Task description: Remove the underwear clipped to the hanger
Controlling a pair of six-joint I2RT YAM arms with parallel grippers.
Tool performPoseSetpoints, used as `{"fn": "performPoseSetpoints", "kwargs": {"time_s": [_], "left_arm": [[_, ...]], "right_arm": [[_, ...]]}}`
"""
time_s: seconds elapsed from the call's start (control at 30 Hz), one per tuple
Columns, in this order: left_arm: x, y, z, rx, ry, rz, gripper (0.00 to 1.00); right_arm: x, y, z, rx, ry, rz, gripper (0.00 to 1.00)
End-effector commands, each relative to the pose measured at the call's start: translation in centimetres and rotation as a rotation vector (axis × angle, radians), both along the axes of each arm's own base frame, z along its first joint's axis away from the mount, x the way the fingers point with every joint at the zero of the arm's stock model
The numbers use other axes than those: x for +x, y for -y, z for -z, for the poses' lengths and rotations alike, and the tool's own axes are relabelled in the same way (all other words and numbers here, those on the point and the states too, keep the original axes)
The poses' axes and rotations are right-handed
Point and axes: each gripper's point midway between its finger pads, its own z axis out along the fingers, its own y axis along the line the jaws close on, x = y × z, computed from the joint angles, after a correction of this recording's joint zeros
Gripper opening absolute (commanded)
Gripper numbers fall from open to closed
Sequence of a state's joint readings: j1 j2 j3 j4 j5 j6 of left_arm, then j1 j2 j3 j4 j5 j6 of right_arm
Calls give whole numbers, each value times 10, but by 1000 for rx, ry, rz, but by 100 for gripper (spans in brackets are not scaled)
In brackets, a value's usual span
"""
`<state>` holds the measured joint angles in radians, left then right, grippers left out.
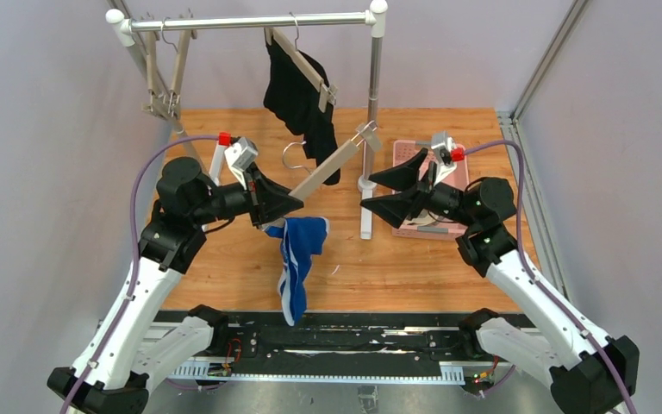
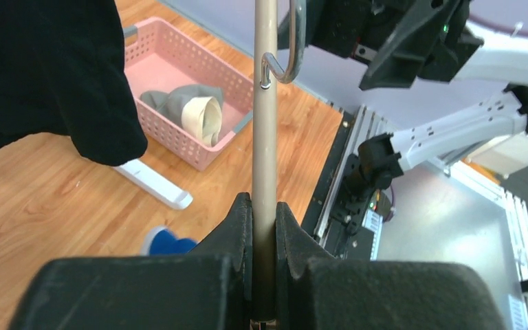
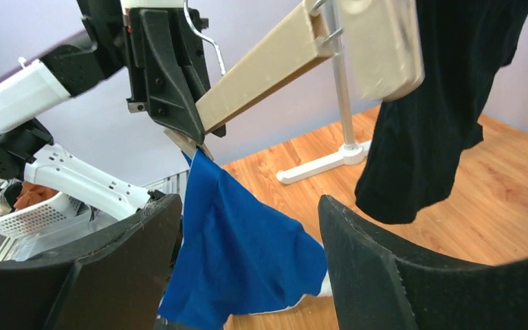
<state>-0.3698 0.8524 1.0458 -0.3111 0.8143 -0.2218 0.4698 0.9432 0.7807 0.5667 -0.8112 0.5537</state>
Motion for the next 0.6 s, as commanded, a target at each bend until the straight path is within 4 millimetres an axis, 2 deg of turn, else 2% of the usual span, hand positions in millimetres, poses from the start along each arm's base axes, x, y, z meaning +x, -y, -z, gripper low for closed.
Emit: {"fn": "performPoseSetpoints", "kwargs": {"time_s": [0.0, 0.13, 0.27, 0.4, 0.57], "left_arm": [[-10, 3, -53, -196, 125, 7, 0], [-6, 7, -51, -220, 106, 2, 0], [-8, 19, -51, -238, 109, 35, 0], [-7, 34, -43, -219, 91, 70, 0], [-9, 39, -44, -216, 106, 78, 0]], "right_arm": [[-8, 6, -35, 138, 89, 60, 75], [-11, 1, -52, 231, 108, 22, 76], [-9, -20, -57, 240, 109, -35, 75], [-12, -41, -64, 241, 132, -84, 73], [-12, -44, -73, 269, 182, -79, 73]]}}
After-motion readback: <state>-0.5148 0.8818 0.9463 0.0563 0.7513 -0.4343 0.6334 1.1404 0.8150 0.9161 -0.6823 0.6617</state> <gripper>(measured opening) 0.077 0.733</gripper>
